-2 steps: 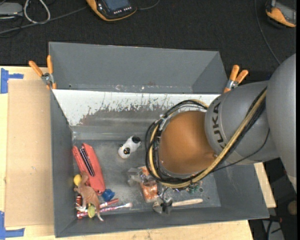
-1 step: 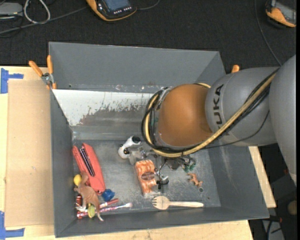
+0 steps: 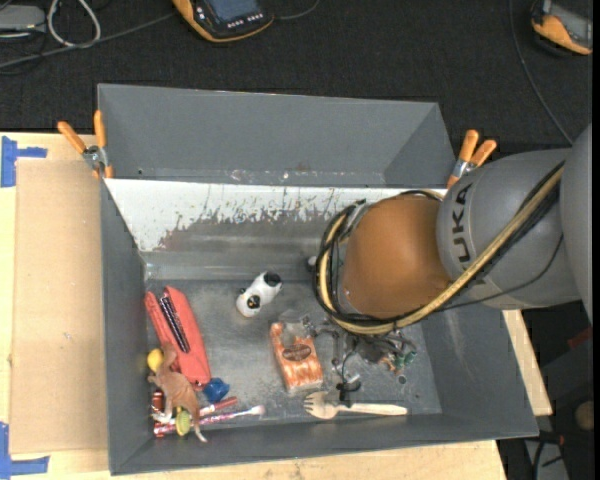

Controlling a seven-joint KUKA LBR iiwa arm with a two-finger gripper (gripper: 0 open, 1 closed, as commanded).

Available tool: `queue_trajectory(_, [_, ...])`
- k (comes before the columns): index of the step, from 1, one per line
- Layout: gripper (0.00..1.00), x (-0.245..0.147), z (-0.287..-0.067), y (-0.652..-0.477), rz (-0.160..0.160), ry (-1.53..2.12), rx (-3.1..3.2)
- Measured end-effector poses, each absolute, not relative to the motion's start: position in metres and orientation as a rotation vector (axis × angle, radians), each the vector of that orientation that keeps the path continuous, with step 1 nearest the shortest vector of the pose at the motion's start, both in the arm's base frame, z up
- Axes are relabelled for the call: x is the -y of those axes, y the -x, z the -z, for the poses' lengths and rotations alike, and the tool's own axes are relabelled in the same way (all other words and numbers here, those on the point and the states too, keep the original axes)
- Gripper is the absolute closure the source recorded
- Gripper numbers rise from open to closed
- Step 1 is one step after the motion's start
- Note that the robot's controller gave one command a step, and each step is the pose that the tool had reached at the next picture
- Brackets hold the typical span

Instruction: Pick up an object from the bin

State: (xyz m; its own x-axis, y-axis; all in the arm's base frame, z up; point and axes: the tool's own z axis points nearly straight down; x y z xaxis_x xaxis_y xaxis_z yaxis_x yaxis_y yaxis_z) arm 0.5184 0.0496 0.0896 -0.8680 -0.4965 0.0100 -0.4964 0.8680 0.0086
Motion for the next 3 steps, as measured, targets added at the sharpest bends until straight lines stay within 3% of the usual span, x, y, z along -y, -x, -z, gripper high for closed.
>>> queue_trajectory(1, [0.00, -0.042, -0.087, -0.560, 0.012, -0.436, 3.108])
queue_trajectory(2, [0.00, -0.028, -0.080, -0.517, 0.008, -0.324, 3.113])
queue_trajectory(3, [0.00, -0.024, -0.076, -0.526, 0.010, -0.267, 3.121])
